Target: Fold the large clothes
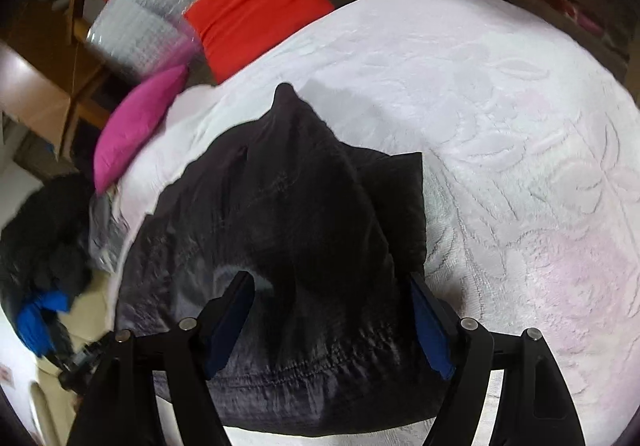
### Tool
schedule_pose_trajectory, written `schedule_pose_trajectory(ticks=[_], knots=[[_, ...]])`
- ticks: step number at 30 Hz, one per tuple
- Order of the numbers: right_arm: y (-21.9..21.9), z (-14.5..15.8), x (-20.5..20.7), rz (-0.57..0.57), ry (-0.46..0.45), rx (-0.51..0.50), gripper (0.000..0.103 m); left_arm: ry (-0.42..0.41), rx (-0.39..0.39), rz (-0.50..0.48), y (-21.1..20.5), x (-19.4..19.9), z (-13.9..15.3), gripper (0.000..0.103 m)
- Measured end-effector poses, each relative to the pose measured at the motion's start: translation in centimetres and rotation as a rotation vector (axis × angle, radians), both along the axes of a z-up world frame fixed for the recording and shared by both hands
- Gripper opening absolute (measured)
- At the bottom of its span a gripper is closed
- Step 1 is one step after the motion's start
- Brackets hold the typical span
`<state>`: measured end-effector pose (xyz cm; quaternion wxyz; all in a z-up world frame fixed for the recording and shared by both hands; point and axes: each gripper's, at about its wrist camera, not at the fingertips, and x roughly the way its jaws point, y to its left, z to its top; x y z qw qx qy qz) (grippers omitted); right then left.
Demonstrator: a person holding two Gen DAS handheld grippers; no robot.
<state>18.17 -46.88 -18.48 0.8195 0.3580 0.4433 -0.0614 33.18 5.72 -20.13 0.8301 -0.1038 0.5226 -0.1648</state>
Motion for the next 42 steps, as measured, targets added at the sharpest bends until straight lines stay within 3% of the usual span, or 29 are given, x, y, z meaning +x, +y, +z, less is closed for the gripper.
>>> schedule_pose_trajectory(ticks=[2,3,6,8,10,14,18,22,25,32,34,36,40,42], knots=[[0.2,-0.6,0.1,0.017,0.025,-0.011,0.079,0.019,0.011,-0.028,-0.4,0.3,-0.6,0.051],[0.2,-0.5,-0.1,0.017,0.024,-0.015,0.079,0.039,-0.002,-0.043,-0.8,0.4,-1.0,0.050],[-0.5,0.8,-1.1,-0.016,-0.044,0.025,0.079,0.048,-0.019,-0.032,-0.7,0.6,-0.6,0.058],[-2.0,1.4,-2.3,-0.074,-0.092,0.077,0.081,0.082,-0.077,-0.026,-0.2,0.6,-0.5,0.088],[-3.2,0.8,-2.7,-0.096,-0.105,0.153,0.082,0.108,-0.159,-0.011,0.4,0.7,-0.9,0.088],[-4.9,-1.9,-1.4,-0.085,-0.067,0.306,0.082,0.189,-0.250,-0.026,0.7,1.2,-2.1,0.088],[-5.4,-3.6,0.9,-0.039,-0.038,0.319,0.082,0.219,-0.339,-0.064,-0.3,2.6,-2.8,0.088],[-5.4,-5.0,2.8,0.019,-0.024,0.348,0.090,0.251,-0.333,-0.111,-1.9,3.9,-3.6,0.090],[-4.5,-5.5,4.5,0.090,-0.034,0.374,0.094,0.263,-0.373,-0.122,-2.4,4.7,-4.1,0.090],[-0.9,-5.2,7.4,0.172,0.002,0.272,0.100,0.234,-0.404,-0.173,-3.3,4.9,-3.7,0.089],[0.2,-4.7,7.9,0.196,-0.001,0.237,0.097,0.212,-0.411,-0.185,-3.5,4.9,-3.3,0.081],[0.8,-4.5,8.5,0.218,-0.027,0.266,0.077,0.199,-0.422,-0.187,-3.3,4.9,-2.9,0.067],[1.2,-3.8,8.5,0.215,-0.052,0.284,0.058,0.190,-0.489,-0.172,-2.4,5.2,-2.5,0.030],[1.3,-2.8,8.0,0.205,-0.078,0.305,0.049,0.175,-0.544,-0.185,-2.6,5.3,-1.9,0.028]])
